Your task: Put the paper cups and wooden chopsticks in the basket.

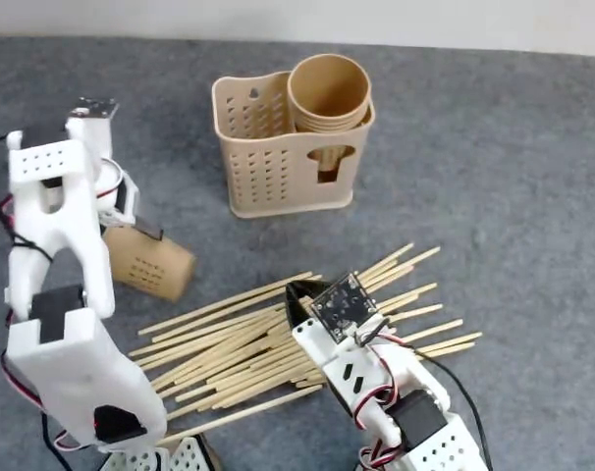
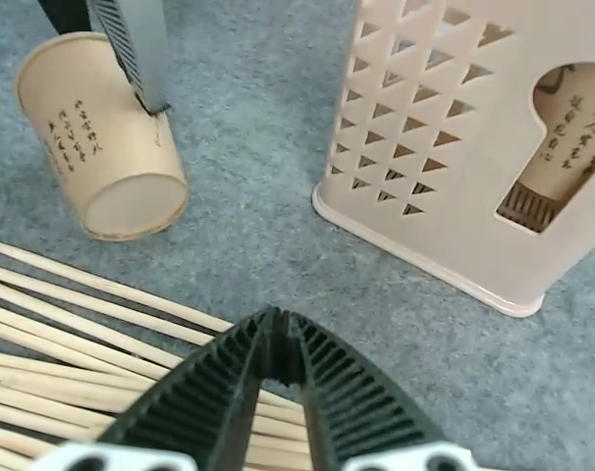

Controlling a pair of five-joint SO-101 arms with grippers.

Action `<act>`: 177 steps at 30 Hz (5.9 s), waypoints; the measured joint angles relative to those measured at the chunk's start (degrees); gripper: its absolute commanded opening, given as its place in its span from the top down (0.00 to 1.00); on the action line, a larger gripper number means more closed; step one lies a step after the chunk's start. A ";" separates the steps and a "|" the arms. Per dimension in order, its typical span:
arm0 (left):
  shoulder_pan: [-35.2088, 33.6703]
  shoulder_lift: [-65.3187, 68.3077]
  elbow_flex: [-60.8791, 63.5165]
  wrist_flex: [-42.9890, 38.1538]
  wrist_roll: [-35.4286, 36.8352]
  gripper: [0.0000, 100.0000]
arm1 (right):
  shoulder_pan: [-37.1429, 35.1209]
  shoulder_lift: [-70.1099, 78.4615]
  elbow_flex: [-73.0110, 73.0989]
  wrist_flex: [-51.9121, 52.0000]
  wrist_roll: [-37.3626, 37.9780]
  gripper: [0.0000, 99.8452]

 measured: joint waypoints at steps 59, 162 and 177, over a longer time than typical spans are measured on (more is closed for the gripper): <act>31.21 -38.68 -9.14 -10.73 0.88 1.00 | 1.14 0.00 0.00 2.46 4.75 0.98; 45.89 -37.98 29.01 -67.52 3.25 1.00 | 1.32 0.00 1.23 2.46 9.85 0.98; 42.20 -65.93 38.24 -52.13 3.25 1.00 | 1.32 0.00 1.23 2.46 9.85 0.98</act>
